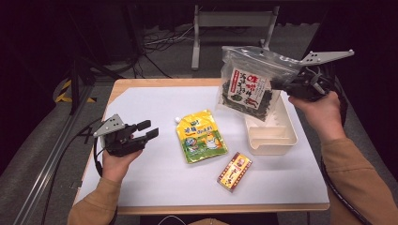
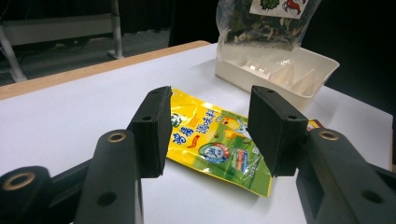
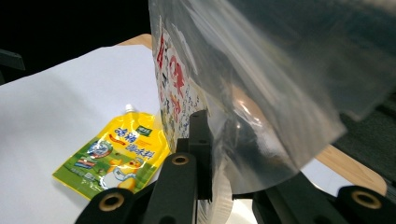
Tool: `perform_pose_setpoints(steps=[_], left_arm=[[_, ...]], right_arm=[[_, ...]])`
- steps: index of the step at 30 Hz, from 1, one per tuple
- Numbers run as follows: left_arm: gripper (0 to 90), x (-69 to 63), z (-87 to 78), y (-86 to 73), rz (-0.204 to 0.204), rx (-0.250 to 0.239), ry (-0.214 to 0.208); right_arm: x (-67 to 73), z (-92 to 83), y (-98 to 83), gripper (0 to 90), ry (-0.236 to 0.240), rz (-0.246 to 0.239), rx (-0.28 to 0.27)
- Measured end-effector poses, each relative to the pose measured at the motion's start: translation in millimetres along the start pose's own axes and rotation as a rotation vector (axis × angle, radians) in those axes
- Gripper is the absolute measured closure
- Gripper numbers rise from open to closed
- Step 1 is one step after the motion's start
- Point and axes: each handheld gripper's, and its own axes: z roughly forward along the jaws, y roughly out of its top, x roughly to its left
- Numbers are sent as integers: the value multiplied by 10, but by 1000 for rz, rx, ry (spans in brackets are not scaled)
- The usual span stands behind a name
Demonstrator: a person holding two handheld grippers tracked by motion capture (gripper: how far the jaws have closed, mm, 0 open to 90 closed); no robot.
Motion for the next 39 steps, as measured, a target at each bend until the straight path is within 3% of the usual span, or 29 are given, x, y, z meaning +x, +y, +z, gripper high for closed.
perform_pose_setpoints(steps=[12,26,39], left_arm=[[476,23,116,-3,-11,28,-15],[444,53,103,-22,-23,35,-8],[451,53,117,-46,-29,50,-6]], right_arm=[[-231,-72,-55,826,-62,42,15],[-473,-54,-152,824,-116,100,48],[-581,24,-220,820,-164,114,107]])
